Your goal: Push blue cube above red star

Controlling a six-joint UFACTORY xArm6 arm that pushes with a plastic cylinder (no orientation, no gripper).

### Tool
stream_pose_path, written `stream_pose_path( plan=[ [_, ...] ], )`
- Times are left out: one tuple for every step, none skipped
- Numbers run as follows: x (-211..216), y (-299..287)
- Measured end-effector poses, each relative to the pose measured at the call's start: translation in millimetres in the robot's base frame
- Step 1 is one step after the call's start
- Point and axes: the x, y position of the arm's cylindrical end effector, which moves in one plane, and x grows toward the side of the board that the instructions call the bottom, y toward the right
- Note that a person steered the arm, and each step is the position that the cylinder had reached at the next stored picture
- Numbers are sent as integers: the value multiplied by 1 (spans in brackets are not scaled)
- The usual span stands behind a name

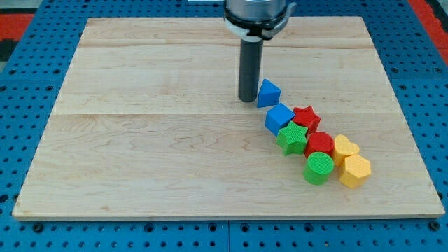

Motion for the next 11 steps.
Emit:
stream_pose_path(
  plan=[
    [48,-4],
    [62,21],
    [62,33],
    [62,56],
    [62,73],
    [52,71],
    [30,58],
    [28,61],
    [23,66],
    [10,92],
    [-16,112]
  ],
)
